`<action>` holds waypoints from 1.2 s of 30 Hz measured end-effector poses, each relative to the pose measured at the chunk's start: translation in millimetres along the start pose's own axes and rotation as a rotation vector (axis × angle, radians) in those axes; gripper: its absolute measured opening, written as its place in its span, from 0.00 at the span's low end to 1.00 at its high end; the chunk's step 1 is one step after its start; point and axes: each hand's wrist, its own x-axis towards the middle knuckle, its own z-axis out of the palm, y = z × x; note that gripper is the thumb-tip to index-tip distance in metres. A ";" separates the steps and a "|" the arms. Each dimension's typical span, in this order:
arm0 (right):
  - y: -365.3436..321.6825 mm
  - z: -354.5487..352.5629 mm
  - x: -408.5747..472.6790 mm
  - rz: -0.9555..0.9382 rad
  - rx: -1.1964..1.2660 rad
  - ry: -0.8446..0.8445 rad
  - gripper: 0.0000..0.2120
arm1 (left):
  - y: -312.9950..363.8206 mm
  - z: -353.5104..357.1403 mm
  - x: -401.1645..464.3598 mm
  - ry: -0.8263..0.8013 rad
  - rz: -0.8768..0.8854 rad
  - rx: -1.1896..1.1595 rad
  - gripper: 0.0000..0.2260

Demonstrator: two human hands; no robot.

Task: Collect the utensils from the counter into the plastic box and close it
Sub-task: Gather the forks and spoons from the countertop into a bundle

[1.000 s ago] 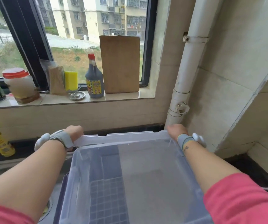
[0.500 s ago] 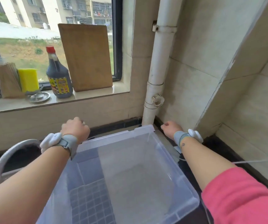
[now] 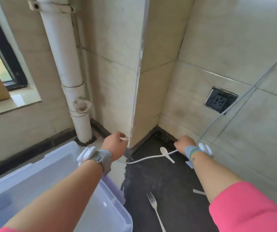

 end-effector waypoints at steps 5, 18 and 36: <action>21.6 40.2 53.4 0.119 -0.132 -0.133 0.18 | 13.4 55.2 42.2 -0.146 -0.141 -0.036 0.16; 52.6 119.5 85.6 0.427 0.433 -0.405 0.15 | -2.4 109.7 70.5 -0.336 -0.371 -0.215 0.09; 53.8 91.2 -138.9 0.151 0.981 -0.525 0.20 | 16.0 99.0 -44.7 -0.700 -0.542 -0.485 0.26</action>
